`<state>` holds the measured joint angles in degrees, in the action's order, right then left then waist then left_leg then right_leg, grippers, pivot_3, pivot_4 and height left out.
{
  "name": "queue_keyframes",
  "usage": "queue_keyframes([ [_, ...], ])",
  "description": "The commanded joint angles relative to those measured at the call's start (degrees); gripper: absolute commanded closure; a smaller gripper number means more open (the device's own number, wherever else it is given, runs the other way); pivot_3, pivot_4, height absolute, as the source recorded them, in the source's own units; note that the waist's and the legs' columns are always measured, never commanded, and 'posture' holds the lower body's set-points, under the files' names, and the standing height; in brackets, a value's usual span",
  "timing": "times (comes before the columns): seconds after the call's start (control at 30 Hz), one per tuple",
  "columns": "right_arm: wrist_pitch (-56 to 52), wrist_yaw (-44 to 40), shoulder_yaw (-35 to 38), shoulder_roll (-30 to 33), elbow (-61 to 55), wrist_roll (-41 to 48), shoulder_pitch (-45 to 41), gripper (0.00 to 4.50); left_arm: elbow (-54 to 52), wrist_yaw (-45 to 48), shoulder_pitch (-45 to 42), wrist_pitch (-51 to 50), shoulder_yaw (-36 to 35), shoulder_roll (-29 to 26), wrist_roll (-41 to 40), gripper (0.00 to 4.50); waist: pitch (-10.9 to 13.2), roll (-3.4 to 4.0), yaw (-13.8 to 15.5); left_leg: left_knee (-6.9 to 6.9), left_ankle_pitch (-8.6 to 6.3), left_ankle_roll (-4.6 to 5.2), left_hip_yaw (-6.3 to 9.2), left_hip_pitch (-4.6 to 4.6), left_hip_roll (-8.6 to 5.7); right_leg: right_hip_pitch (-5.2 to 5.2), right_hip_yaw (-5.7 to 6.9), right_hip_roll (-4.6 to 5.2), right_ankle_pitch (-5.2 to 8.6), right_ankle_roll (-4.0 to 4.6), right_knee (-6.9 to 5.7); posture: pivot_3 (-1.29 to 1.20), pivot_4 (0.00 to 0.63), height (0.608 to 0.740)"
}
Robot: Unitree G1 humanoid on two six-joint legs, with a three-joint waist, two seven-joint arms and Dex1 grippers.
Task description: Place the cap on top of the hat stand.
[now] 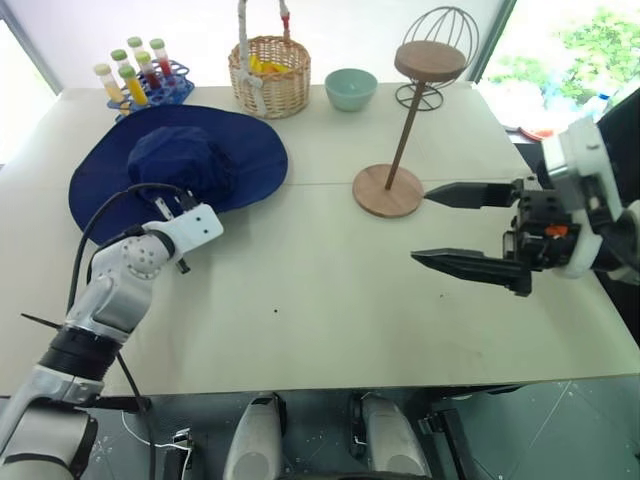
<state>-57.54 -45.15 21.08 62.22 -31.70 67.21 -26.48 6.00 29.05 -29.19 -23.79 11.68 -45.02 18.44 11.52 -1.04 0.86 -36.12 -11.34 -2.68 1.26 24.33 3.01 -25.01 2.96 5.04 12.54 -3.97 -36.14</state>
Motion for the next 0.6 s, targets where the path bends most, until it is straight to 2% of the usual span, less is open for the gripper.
queue_keyframes([
  [0.03, 2.2, -0.8, 3.1, 2.4, 2.0, -2.0, -1.5, 0.0, 1.7, 2.1, -6.3, -4.2, -6.9, 1.9, -5.7, 4.46, 0.0, -0.01, 0.0, -0.01, 0.0, 0.0, 0.0, 0.01, 0.0, 0.0, 0.0, 0.0, -0.01, 0.0, 0.0, 0.0, 0.15, 0.735],
  [0.3, 5.3, -2.8, 7.1, 4.9, 6.4, -6.1, -1.6, 0.0, 12.8, 6.9, -28.4, -5.1, -10.4, 3.6, -12.9, 4.46, 0.0, -0.08, 0.0, -0.03, 0.0, 0.01, 0.02, 0.07, -0.03, 0.0, 0.0, -0.01, -0.16, -0.27, 0.03, 0.0, 0.15, 0.735],
  [0.5, 5.6, -3.1, 10.2, 5.0, 5.9, -6.6, 0.5, 0.0, 23.4, 7.6, -47.9, -1.1, -10.2, 10.0, -15.9, 4.46, 0.1, -0.23, 0.2, -0.08, 0.0, 0.01, 0.02, 0.16, -0.06, 0.02, 0.0, 0.0, -0.2, -0.4, 0.09, 0.0, 0.15, 0.735],
  [0.6, 5.4, -2.6, 11.7, 4.8, 5.1, -6.5, 1.8, 0.0, 24.3, 9.6, -51.7, -1.2, -9.4, 12.3, -16.9, 4.46, 0.1, -0.22, -0.1, -0.07, -0.01, 0.04, 0.0, 0.18, -0.08, 0.03, -0.02, 0.03, -0.22, -0.43, 0.16, 0.0, 0.15, 0.735],
])
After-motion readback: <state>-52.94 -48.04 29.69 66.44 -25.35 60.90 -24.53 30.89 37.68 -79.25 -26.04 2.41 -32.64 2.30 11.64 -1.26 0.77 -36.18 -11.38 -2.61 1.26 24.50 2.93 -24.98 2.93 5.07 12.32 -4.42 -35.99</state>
